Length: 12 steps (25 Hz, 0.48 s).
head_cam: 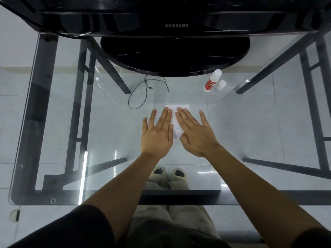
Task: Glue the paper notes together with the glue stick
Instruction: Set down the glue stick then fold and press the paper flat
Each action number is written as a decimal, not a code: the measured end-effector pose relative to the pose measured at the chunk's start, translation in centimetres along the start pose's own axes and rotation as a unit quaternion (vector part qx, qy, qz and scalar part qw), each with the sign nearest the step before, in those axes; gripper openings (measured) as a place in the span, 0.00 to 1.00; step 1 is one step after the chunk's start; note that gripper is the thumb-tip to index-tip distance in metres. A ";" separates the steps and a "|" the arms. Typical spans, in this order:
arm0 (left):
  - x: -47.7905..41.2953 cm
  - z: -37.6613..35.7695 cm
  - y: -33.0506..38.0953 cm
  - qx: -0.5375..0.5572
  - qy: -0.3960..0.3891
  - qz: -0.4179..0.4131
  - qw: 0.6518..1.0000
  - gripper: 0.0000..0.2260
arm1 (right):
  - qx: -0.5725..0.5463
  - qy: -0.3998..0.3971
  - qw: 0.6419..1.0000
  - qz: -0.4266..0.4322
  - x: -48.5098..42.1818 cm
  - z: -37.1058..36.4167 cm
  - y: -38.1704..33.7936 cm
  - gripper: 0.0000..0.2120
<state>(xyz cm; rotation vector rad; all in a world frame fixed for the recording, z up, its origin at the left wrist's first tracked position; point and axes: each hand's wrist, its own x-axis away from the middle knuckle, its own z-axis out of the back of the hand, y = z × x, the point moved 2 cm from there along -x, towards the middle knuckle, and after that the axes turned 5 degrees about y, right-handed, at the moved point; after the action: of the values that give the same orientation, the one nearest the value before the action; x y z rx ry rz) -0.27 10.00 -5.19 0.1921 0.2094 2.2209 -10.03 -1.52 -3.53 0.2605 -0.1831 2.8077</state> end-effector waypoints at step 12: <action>0.0 -0.1 0.0 -0.008 0.005 0.002 1.000 0.24 | 0.010 0.011 1.000 0.001 -0.5 -0.1 0.2 0.30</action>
<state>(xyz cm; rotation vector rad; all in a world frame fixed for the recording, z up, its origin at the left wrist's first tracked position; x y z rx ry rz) -0.31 9.94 -5.31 0.1724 0.1964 2.2265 -9.63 -1.81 -3.70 0.2334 -0.1512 2.8142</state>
